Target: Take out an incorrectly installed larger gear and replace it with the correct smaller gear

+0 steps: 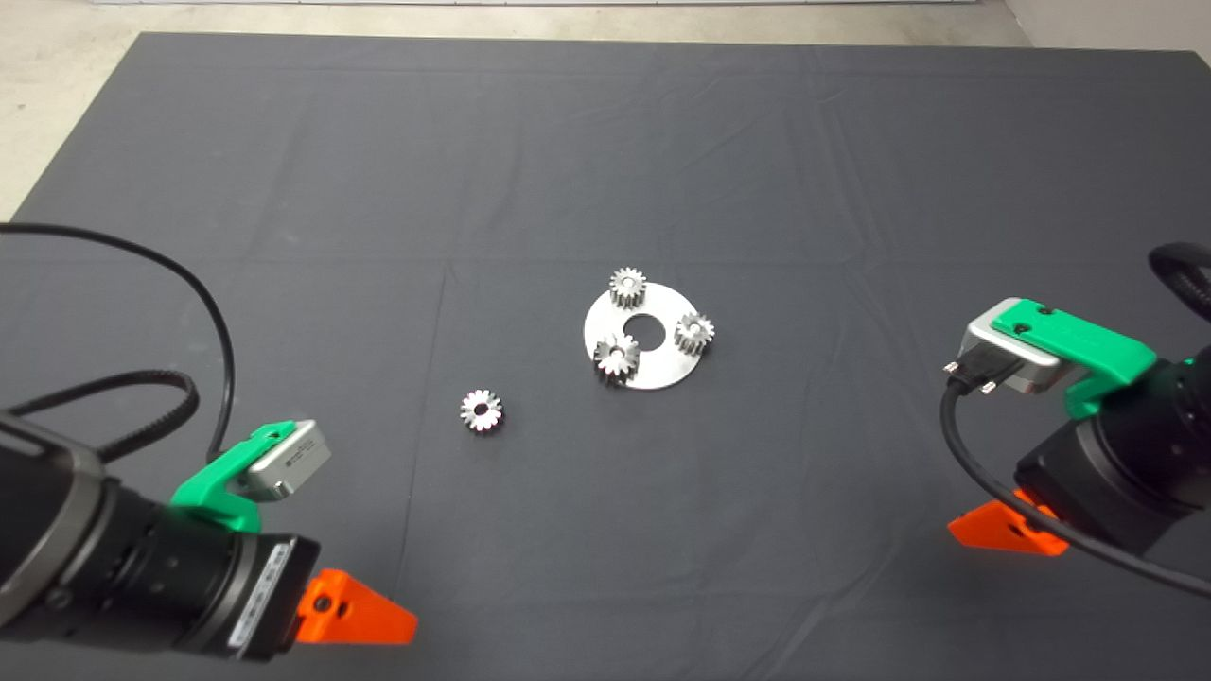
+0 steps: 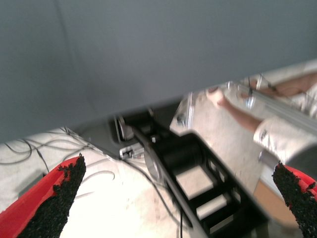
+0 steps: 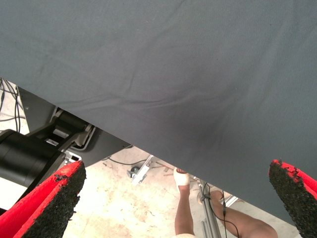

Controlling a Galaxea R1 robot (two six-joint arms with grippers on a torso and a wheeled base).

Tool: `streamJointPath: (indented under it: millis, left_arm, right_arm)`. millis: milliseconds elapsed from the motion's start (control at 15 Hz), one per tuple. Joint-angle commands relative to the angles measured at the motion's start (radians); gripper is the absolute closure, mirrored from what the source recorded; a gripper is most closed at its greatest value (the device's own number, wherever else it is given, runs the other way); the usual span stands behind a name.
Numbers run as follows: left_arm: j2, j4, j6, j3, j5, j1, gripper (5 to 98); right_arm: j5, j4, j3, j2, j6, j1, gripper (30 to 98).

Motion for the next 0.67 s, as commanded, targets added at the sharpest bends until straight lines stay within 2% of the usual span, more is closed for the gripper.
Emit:
streamJointPath:
  millis: [0, 67, 133, 333, 400, 467, 533, 600]
  left_arm:
    - [0.079, -0.004, 0.104, -0.191, -0.098, -0.010, 5.9]
    - [0.116, -0.002, 0.104, -0.210, -0.101, -0.010, 5.9]
    - [0.184, 0.002, 0.104, -0.263, -0.101, -0.010, 5.9]
    - [0.313, 0.030, 0.105, -0.370, -0.089, -0.007, 5.9]
    - [0.362, 0.045, 0.104, -0.393, -0.066, -0.007, 5.9]
    - [0.413, 0.065, 0.094, -0.407, -0.018, -0.007, 5.9]
    - [0.450, 0.082, 0.082, -0.423, 0.011, -0.007, 5.9]
    - [0.473, 0.094, 0.071, -0.442, 0.020, -0.007, 5.9]
  right_arm:
    - [-0.106, 0.035, 0.003, -0.003, 0.007, 0.019, 30.8]
    - [-0.106, 0.035, 0.001, -0.003, 0.008, 0.019, 30.8]
    - [-0.106, 0.033, -0.001, -0.003, 0.009, 0.019, 30.8]
    - [-0.107, 0.035, -0.001, -0.007, 0.009, 0.019, 30.8]
    - [-0.109, 0.036, -0.005, -0.010, 0.010, 0.019, 30.8]
    - [-0.110, 0.036, -0.008, -0.027, 0.010, 0.019, 30.8]
    - [-0.110, 0.037, -0.021, -0.061, 0.010, 0.019, 30.8]
    - [-0.112, 0.038, -0.034, -0.113, 0.010, 0.019, 30.8]
